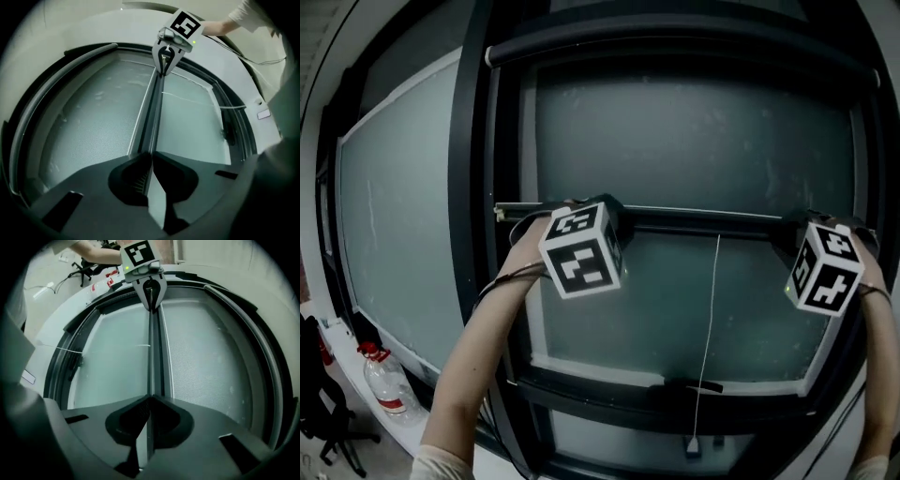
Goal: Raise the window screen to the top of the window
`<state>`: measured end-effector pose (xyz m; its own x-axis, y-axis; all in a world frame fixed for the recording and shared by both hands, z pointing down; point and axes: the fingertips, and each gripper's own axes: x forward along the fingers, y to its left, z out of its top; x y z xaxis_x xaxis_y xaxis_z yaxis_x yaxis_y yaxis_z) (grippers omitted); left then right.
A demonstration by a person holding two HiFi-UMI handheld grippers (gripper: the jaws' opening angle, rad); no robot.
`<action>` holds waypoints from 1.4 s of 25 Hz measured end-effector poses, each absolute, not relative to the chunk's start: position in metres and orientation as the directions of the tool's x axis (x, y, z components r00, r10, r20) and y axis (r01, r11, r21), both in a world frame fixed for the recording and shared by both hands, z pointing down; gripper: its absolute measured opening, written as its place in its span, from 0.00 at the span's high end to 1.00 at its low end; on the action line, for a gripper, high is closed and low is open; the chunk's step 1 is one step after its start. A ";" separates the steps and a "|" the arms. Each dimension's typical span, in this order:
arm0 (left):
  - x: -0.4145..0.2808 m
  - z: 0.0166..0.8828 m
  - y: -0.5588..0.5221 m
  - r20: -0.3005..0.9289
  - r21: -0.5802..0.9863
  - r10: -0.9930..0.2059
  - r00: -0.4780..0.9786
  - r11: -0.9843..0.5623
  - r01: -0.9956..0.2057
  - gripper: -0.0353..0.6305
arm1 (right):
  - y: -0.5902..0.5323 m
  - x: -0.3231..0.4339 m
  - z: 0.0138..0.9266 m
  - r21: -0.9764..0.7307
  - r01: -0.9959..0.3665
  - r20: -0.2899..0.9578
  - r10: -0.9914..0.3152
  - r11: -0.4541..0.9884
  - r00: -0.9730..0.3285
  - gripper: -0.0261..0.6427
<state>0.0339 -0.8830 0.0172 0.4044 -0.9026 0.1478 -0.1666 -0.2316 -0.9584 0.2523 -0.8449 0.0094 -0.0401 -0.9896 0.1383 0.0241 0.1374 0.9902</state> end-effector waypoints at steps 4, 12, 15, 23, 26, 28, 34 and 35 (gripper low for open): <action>0.031 -0.068 -0.886 0.060 -0.975 -0.926 0.374 -0.135 -0.178 0.91 | -0.846 0.249 -0.075 0.999 0.031 0.041 -0.999 0.040 -0.025 0.93; 0.034 -0.200 -0.890 -0.189 -0.981 -0.959 0.209 0.176 -0.081 0.91 | -0.843 0.250 -0.208 0.982 0.005 -0.188 -0.982 -0.188 0.015 0.93; 0.031 -0.238 -0.891 -0.232 -0.970 -0.955 0.187 0.213 -0.116 0.91 | -0.846 0.251 -0.247 0.973 -0.051 -0.224 -0.973 -0.227 0.046 0.93; 0.032 -0.292 -0.890 -0.278 -0.957 -0.947 0.161 0.260 -0.125 0.91 | -0.848 0.255 -0.297 0.949 -0.112 -0.289 -0.954 -0.296 0.078 0.92; 0.031 -0.295 -0.886 -0.271 -0.961 -0.951 0.149 0.260 -0.091 0.91 | -0.845 0.249 -0.301 0.935 -0.103 -0.337 -0.941 -0.339 0.038 0.92; 0.031 -0.294 -0.886 -0.278 -0.959 -0.947 0.164 0.264 -0.100 0.91 | -0.845 0.248 -0.301 0.920 -0.139 -0.365 -0.930 -0.366 0.033 0.92; 0.021 -0.301 -0.855 -0.378 -0.898 -0.861 0.340 0.253 -0.360 0.91 | -0.812 0.258 -0.305 0.763 -0.491 -0.507 -0.860 -0.420 -0.051 0.91; 0.017 -0.306 -0.840 -0.453 -0.843 -0.801 0.391 0.243 -0.479 0.91 | -0.802 0.259 -0.306 0.718 -0.571 -0.537 -0.838 -0.398 -0.091 0.91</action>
<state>0.0170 -0.8404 -0.3059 0.3911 -0.8012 -0.4529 -0.4795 0.2427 -0.8433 0.2588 -0.8021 -0.3059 -0.0910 -0.8384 -0.5374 -0.5705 -0.3984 0.7182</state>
